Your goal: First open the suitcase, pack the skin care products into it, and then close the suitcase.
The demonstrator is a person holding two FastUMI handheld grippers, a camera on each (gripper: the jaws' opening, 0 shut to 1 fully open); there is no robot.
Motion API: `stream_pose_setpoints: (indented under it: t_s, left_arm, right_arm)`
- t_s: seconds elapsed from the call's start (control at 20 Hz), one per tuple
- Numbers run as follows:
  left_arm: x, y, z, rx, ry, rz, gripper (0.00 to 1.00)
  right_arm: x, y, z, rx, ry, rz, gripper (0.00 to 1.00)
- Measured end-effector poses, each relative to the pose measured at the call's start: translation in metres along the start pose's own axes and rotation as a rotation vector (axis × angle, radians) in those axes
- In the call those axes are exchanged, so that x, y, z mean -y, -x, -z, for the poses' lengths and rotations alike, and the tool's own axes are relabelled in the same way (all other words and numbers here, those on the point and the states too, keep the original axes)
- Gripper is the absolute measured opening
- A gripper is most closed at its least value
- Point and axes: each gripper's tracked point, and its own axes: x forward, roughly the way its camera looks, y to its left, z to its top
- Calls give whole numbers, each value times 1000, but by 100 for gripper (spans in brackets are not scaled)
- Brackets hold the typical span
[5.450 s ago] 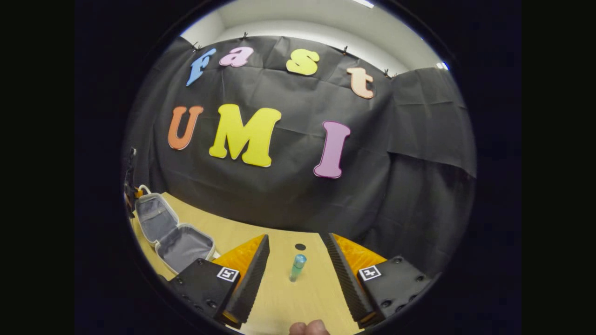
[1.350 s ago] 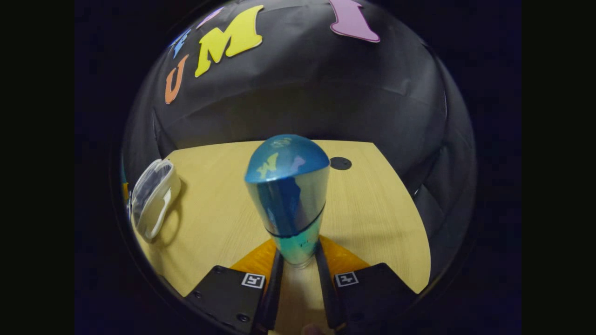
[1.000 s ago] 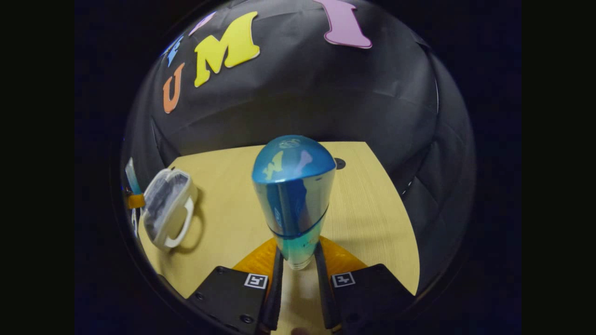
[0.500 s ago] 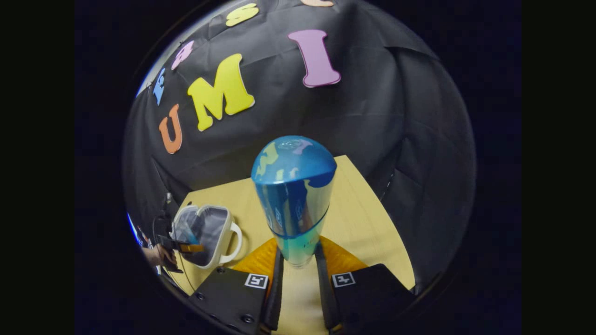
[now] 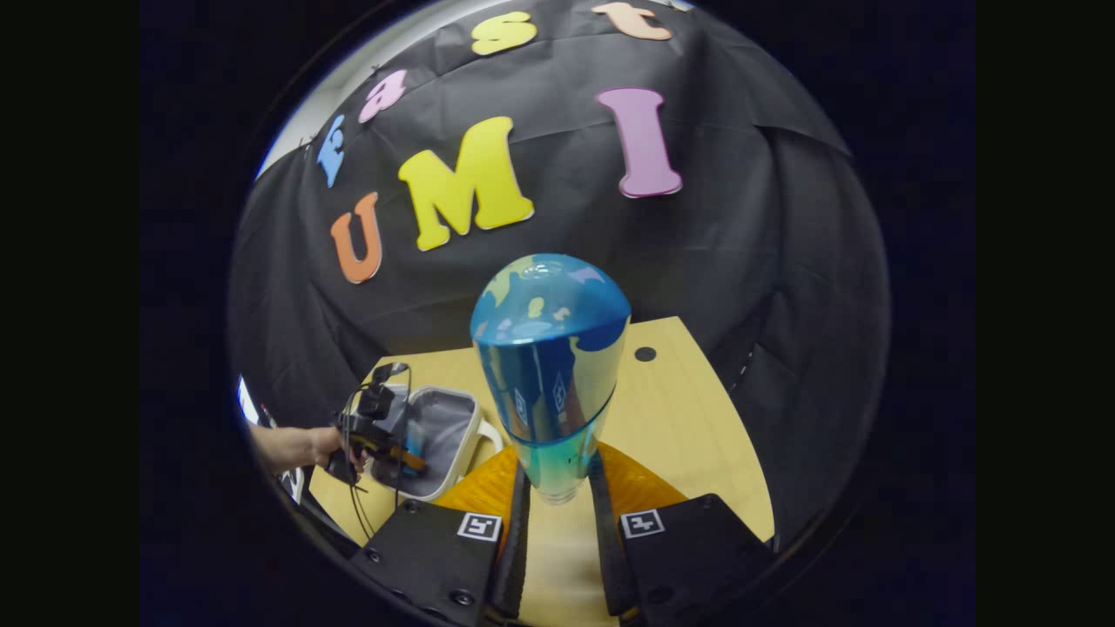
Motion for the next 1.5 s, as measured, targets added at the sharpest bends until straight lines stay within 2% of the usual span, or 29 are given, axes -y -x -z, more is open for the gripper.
stream_pose_setpoints:
  t_s: [0.05,0.1,0.15,0.2,0.35,0.45,0.55,0.65,0.7,0.9,1.0,1.15,1.35,1.5]
  left_arm:
    - [0,-1,-1,-1,-6,2,42]
    - [0,-2,0,-10,-15,4,35]
    - [3,-1,1,-12,-18,15,43]
    - [8,-1,1,-13,-13,35,45]
    - [16,9,4,9,18,55,85]
    - [23,28,2,88,39,99,93]
    - [24,61,1,208,39,139,92]
    - [15,94,3,356,-3,165,93]
    - [7,109,9,413,-10,162,92]
    - [-28,142,51,514,92,183,93]
    - [-48,149,69,550,154,195,93]
    - [-80,163,94,569,205,174,93]
    - [-123,166,114,572,273,121,93]
    - [-145,176,120,584,315,112,93]
  right_arm:
    - [-11,0,3,-13,14,-27,33]
    - [-19,1,7,-26,28,-50,33]
    - [-28,0,11,-38,42,-71,33]
    - [-37,0,17,-52,59,-90,33]
    - [-62,-10,28,-93,118,-129,33]
    - [-83,-23,34,-118,149,-160,33]
    - [-113,-45,38,-150,174,-200,33]
    - [-145,-72,49,-202,182,-242,33]
    - [-161,-89,56,-223,183,-257,33]
    - [-214,-159,100,-351,215,-277,33]
    - [-228,-189,133,-452,198,-254,33]
    - [-227,-222,178,-591,114,-158,33]
    - [-216,-240,203,-667,23,-36,33]
    - [-211,-244,211,-698,26,41,33]
